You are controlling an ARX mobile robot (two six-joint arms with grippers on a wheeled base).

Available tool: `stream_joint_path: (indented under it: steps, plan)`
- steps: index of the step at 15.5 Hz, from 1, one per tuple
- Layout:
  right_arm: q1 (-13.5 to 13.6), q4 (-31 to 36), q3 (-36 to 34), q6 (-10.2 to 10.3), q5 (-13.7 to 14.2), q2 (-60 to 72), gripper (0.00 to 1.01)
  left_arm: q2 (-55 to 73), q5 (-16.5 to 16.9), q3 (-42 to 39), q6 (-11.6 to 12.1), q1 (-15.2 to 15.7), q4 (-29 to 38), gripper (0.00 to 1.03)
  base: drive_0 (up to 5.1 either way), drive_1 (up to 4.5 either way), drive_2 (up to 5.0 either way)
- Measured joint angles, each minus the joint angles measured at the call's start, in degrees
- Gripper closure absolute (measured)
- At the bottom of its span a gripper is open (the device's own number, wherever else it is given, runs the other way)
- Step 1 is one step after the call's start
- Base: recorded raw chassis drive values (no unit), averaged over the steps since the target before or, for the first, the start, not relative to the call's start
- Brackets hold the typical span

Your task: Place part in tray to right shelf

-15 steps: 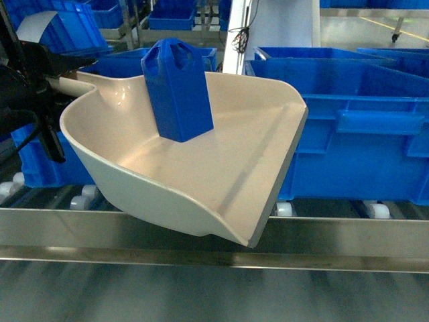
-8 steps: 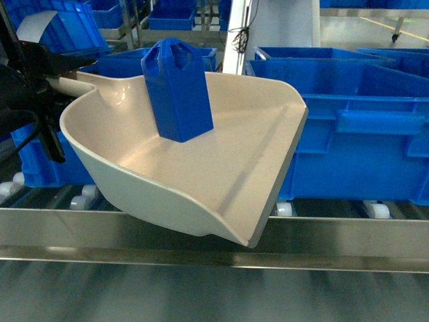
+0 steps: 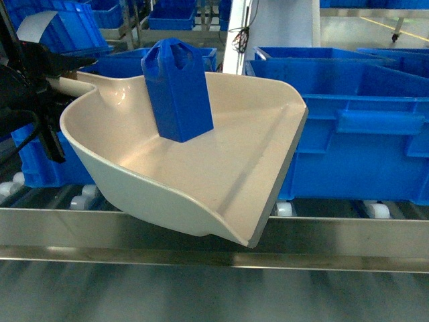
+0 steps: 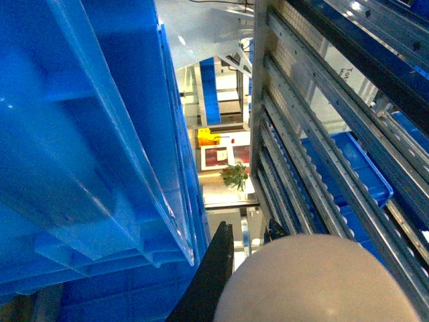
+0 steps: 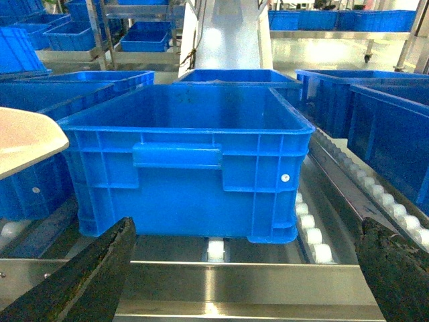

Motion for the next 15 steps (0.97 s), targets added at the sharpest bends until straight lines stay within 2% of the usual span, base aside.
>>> stream_joint_path:
  steps: [15]
  plan:
    - [0.0,0.02,0.0,0.0,0.0,0.0,0.03,0.0,0.0,0.0,0.0,0.0,0.0,0.91,0.0,0.0,0.0]
